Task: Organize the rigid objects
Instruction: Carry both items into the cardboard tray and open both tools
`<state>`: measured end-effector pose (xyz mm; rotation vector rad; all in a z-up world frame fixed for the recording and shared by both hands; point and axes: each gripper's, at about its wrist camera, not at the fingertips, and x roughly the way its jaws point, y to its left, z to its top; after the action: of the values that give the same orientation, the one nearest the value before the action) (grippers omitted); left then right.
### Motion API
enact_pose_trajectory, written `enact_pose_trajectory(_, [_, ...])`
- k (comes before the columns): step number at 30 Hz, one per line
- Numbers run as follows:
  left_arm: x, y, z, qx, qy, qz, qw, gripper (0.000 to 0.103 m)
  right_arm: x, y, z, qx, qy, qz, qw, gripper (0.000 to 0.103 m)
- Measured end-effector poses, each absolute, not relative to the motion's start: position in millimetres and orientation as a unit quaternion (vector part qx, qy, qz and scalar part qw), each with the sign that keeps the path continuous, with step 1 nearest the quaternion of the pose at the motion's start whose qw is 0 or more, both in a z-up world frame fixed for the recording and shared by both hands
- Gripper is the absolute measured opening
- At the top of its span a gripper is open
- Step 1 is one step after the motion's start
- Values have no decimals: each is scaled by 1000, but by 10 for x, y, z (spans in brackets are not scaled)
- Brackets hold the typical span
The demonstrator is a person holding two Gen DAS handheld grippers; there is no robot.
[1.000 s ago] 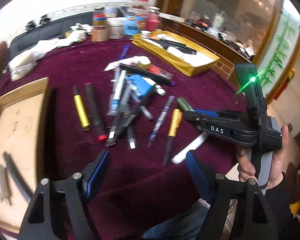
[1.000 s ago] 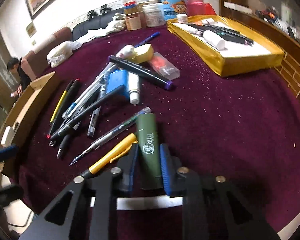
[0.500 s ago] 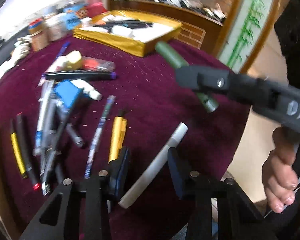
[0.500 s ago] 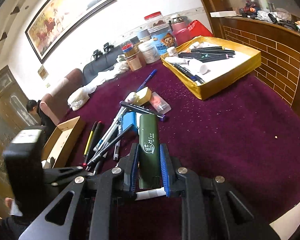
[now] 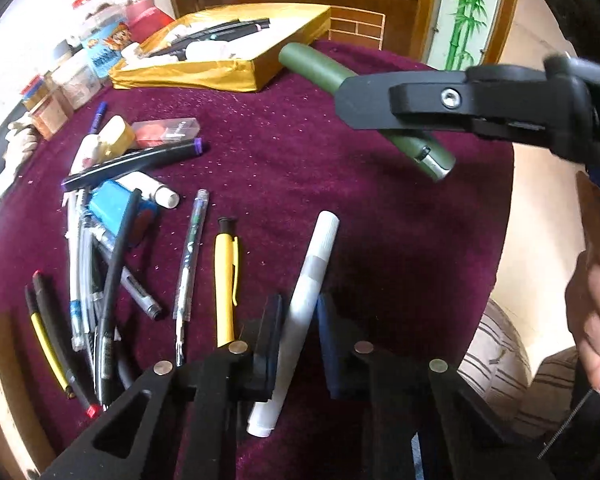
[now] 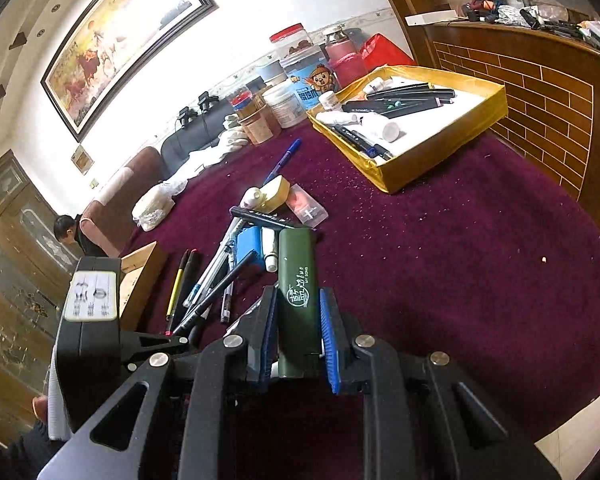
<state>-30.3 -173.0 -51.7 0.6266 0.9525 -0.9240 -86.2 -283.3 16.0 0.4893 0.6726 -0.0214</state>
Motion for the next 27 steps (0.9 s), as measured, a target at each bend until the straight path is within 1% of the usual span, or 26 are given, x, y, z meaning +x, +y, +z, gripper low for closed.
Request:
enact_pose_trajectory(3, [-315, -1604, -532, 264, 430, -421, 754, 21, -852, -2756, 157, 235, 333, -4, 913, 20])
enact_pose_trajectory(6, [-363, -1556, -563, 262, 400, -425, 768, 22, -803, -2685, 126, 235, 339, 0, 911, 20])
enact_pose_trajectory(8, [-347, -1528, -556, 246, 406, -419, 774, 19, -792, -2677, 106, 239, 340, -2, 910, 20])
enact_pose_trajectory(10, [-323, -1415, -514, 232, 388, -371, 811, 12, -796, -2658, 103, 242, 340, 1, 909, 20])
enact_pose_trajectory(11, [-324, -1310, -460, 213, 384, -358, 824, 11, -806, -2648, 110, 243, 339, 2, 909, 20])
enact_pose_trajectory(14, [-135, -885, -278, 86, 410, -364, 832, 11, -821, -2560, 147, 247, 330, 20, 911, 20])
enact_pose_trajectory(16, [-77, -525, -158, 21, 418, -362, 833, 11, -802, -2433, 180, 246, 328, 35, 912, 20])
enact_pose_trajectory(21, [-9, 344, 54, -80, 422, -344, 835, 11, -676, -1859, 319, 226, 326, 95, 913, 20])
enact_pose_trajectory(27, [89, 1500, 356, -168, 384, -270, 867, 11, -421, -976, 435, 188, 349, 201, 896, 20])
